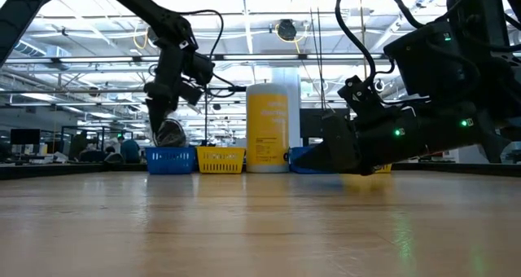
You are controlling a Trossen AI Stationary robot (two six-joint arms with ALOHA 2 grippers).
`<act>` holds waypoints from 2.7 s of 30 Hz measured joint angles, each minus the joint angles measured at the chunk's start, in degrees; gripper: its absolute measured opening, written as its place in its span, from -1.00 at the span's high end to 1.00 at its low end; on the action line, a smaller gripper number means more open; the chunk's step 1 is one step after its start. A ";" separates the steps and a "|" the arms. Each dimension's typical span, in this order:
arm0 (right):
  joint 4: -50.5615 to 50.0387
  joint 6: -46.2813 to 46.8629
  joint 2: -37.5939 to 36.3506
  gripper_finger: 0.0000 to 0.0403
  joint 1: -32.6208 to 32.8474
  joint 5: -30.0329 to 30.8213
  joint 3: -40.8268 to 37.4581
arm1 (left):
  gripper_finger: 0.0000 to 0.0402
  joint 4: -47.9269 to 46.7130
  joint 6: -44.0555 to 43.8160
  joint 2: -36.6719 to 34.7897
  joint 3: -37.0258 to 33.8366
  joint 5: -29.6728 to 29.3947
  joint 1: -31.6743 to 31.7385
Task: Pick & Place Travel size toiletries
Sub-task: Put the black hairbrush into the left blue bin, then adjust the left blue bin
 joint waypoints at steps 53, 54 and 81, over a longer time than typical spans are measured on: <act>-0.76 0.93 -0.04 0.51 0.00 -0.05 0.00 | 0.87 11.76 -32.47 -6.41 -7.43 -2.51 0.40; -0.75 0.92 -0.04 0.51 -0.02 -0.05 0.00 | 0.87 11.25 -33.36 -7.42 -7.92 -3.38 0.52; -0.74 1.38 -0.04 0.51 -0.02 -0.05 0.00 | 0.97 44.46 -36.40 -8.98 -26.69 -3.49 8.02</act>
